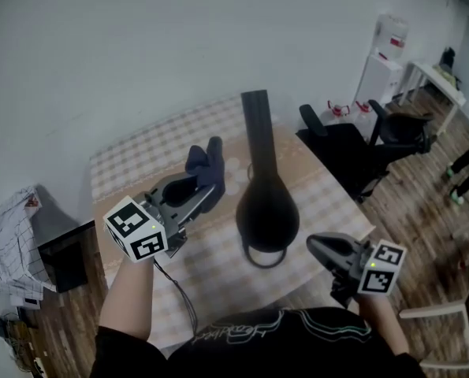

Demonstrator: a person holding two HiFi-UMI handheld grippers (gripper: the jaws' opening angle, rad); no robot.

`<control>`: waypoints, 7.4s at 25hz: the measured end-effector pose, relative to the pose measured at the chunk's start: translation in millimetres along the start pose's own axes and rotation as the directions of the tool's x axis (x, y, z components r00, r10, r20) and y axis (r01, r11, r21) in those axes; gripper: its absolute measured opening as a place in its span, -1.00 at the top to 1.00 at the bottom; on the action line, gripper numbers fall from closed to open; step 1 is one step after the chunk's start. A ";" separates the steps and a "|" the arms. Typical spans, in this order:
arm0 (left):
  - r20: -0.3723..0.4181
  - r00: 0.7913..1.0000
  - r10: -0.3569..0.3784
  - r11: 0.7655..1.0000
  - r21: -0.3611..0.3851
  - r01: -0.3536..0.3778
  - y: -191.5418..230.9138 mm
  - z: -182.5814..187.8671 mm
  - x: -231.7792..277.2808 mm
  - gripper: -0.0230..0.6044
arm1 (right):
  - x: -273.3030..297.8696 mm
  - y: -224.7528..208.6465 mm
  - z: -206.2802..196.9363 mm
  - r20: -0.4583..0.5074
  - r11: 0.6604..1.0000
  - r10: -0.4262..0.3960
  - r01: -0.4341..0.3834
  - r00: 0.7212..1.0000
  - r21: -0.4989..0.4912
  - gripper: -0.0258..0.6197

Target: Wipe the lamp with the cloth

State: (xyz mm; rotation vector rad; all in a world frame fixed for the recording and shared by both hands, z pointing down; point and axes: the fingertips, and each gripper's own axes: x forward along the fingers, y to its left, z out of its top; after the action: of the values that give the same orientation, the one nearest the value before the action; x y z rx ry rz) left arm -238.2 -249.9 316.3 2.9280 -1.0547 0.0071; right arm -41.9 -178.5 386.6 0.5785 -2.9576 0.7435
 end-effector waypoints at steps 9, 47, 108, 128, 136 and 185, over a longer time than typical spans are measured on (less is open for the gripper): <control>0.010 0.997 0.078 0.984 0.160 -0.078 -18.1 74.8 27.2 0.70 | -19.6 -3.3 38.0 0.014 0.996 0.072 -0.071 0.997 -0.051 0.89; -0.221 0.930 0.292 0.848 0.510 -0.145 -33.5 79.9 89.8 0.70 | -58.2 -53.6 43.0 0.014 0.979 0.200 -0.199 0.980 -0.036 0.89; -0.406 0.899 0.165 0.972 0.219 -0.080 -162.8 -108.5 49.8 0.70 | -64.5 13.0 -58.0 -0.089 0.980 0.168 -0.157 0.982 0.121 0.89; -0.194 0.901 0.388 0.921 0.114 -0.372 -179.1 -16.3 40.4 0.70 | -49.9 -23.5 -1.8 -0.137 0.922 0.388 -0.386 0.911 0.038 0.89; -0.120 0.797 0.592 0.803 0.176 -0.570 -161.4 43.1 49.5 0.70 | -49.6 -60.7 29.9 -0.164 0.860 0.508 -0.508 0.846 0.039 0.89; -0.321 0.298 0.899 0.435 0.734 -0.521 -18.8 69.6 156.7 0.70 | -55.0 -182.3 82.8 -0.171 0.766 0.640 -0.639 0.749 0.065 0.89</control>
State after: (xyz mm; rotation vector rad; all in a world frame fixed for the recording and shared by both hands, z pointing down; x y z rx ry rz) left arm -105.9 -337.4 248.5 1.9024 -2.3309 1.4891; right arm 80.0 -346.6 388.4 -0.5371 -2.9495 0.7696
